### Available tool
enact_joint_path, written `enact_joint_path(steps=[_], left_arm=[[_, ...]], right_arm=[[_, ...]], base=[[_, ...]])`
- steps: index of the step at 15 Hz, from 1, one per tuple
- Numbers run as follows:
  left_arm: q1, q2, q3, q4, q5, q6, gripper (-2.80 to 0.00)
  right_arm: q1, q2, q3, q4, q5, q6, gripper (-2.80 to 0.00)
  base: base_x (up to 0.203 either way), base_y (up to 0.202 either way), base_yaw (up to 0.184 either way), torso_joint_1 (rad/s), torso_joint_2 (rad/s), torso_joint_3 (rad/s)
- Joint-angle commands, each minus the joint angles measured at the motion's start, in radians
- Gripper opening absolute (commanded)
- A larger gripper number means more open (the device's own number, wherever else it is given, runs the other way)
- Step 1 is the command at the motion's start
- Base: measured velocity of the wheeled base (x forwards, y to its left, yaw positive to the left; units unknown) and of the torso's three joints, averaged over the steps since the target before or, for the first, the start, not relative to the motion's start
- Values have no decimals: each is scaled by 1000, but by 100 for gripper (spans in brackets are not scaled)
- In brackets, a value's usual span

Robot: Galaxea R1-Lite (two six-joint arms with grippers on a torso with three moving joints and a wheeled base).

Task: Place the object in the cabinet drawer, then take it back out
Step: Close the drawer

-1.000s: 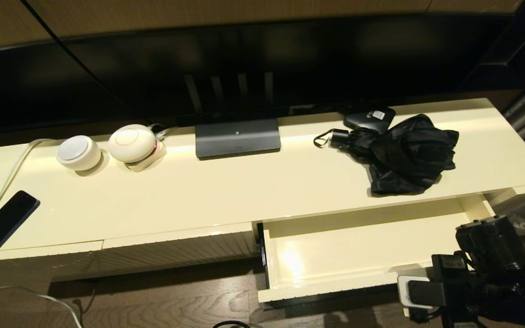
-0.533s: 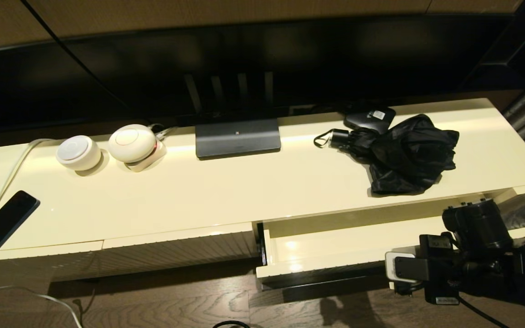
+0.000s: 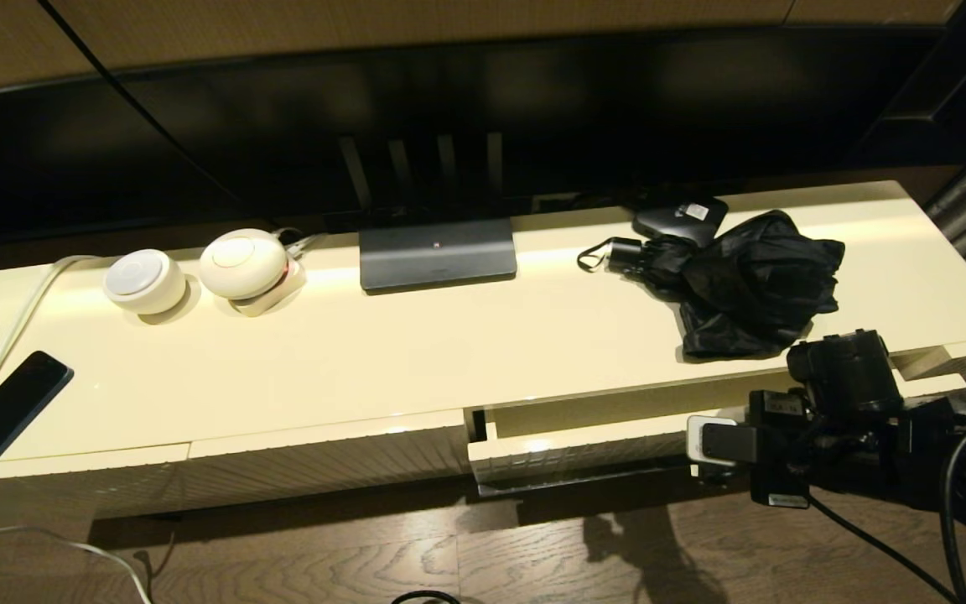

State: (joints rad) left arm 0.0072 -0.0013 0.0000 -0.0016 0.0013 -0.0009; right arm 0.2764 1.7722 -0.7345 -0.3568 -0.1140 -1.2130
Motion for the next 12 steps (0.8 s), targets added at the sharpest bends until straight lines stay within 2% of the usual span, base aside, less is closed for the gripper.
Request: enact_joint_path(steps=[1, 12], left_arm=[[0, 1, 3, 0, 0, -1, -280], [0, 1, 3, 0, 0, -1, -280]], right_arm=[[-12, 37, -46, -6, -2, -7, -280], [-29, 72, -120, -5, -1, -23, -280]], base=[[0, 0, 0, 0, 0, 0], [0, 0, 0, 0, 0, 0]])
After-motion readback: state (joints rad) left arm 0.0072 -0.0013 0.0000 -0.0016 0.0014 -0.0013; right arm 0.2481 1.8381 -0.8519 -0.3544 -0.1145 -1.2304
